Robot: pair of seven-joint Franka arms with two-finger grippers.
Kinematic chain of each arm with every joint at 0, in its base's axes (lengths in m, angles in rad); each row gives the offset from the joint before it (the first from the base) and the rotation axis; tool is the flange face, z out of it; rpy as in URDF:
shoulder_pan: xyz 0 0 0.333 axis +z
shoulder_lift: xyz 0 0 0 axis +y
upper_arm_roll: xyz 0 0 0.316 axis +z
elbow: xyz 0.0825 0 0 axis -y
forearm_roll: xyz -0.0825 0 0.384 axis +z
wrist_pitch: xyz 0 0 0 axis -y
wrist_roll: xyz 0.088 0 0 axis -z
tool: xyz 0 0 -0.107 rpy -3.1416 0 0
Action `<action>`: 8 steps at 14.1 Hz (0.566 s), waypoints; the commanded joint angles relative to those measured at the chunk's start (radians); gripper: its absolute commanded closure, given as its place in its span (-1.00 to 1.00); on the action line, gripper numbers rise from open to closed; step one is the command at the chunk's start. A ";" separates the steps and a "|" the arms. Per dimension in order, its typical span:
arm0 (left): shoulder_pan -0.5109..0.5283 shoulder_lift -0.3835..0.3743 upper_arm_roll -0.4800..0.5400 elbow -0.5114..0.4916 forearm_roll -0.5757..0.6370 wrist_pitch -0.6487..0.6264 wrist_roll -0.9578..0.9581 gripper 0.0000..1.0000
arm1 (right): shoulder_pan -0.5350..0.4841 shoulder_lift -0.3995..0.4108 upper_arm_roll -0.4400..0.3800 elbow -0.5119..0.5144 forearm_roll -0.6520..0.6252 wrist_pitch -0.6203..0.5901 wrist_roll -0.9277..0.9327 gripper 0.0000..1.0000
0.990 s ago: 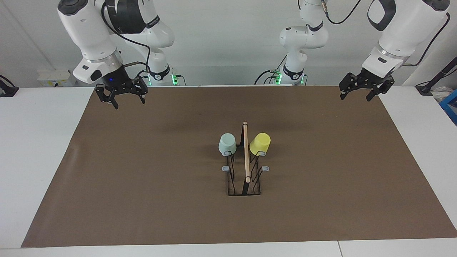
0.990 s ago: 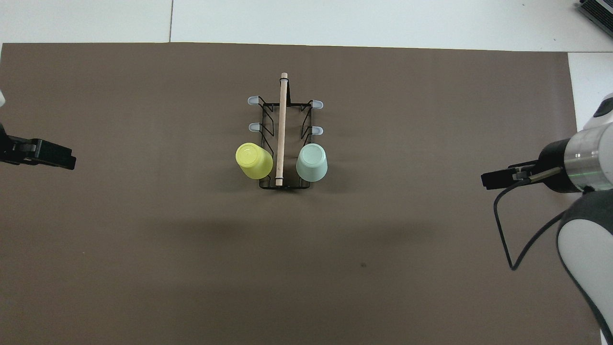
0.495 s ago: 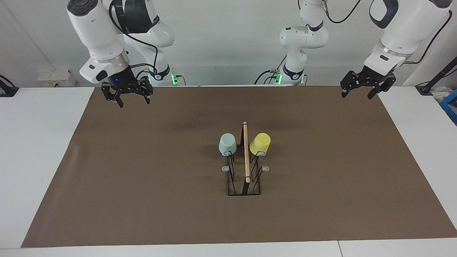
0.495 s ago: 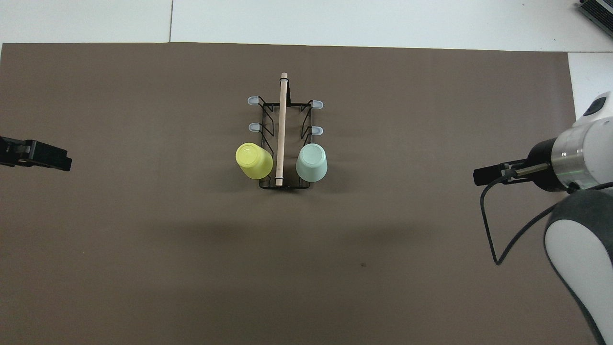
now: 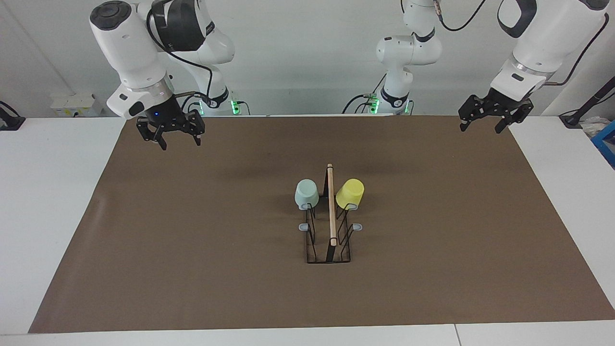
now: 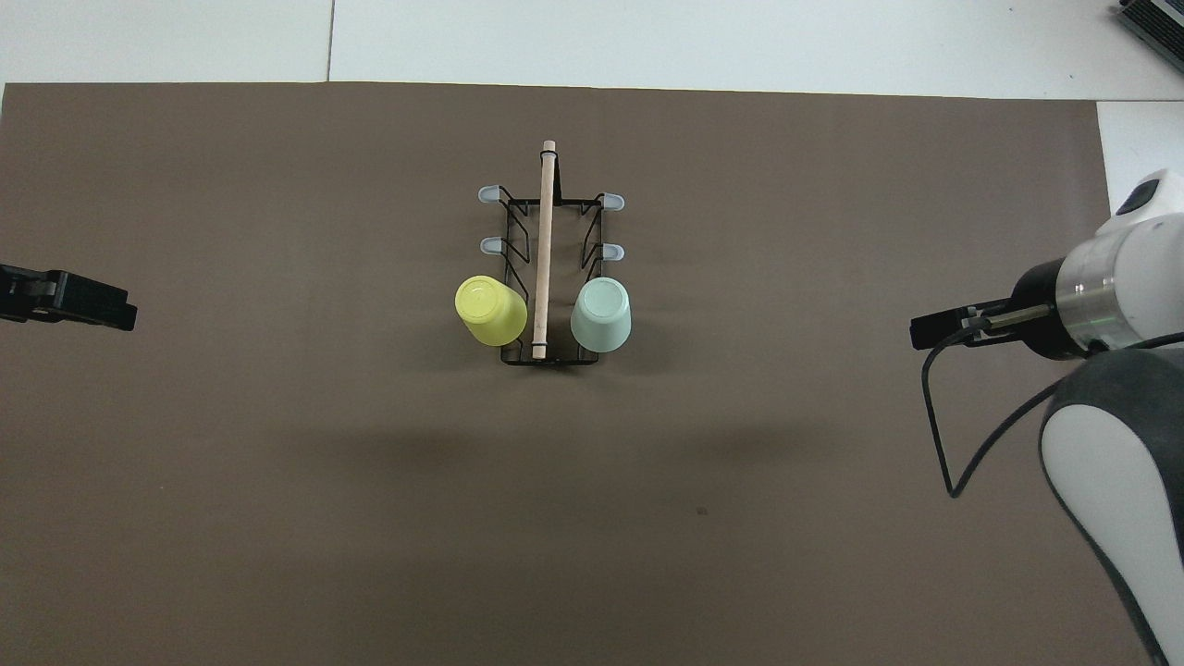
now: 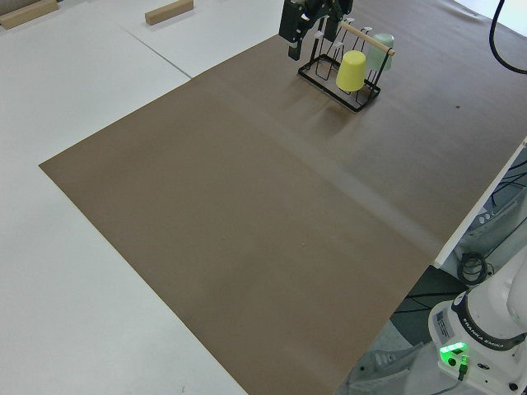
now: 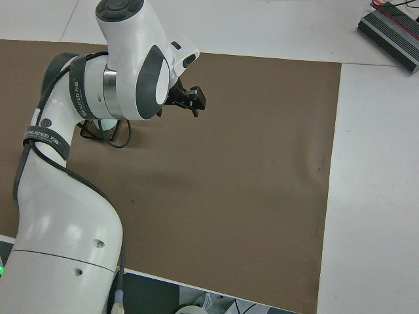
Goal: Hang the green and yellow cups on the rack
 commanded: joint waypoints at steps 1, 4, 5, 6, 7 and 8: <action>0.006 -0.017 -0.001 -0.002 0.002 -0.016 -0.003 -1.00 | -0.050 0.017 0.049 0.023 -0.022 0.014 0.023 -1.00; 0.005 -0.017 -0.001 -0.002 0.002 -0.016 -0.003 -1.00 | -0.051 0.050 0.054 0.046 -0.022 0.012 0.025 -1.00; 0.005 -0.017 -0.001 -0.002 0.002 -0.016 -0.003 -1.00 | -0.049 0.055 0.052 0.052 -0.022 0.014 0.025 -1.00; 0.005 -0.017 -0.001 -0.002 0.002 -0.016 -0.003 -1.00 | -0.044 0.058 0.043 0.063 -0.022 0.012 0.025 -1.00; 0.005 -0.017 -0.001 -0.002 0.002 -0.016 -0.003 -1.00 | -0.041 0.058 0.040 0.075 -0.022 0.009 0.025 -1.00; 0.005 -0.017 -0.001 -0.002 0.002 -0.016 -0.003 -1.00 | -0.040 0.061 0.041 0.077 -0.022 0.004 0.028 -1.00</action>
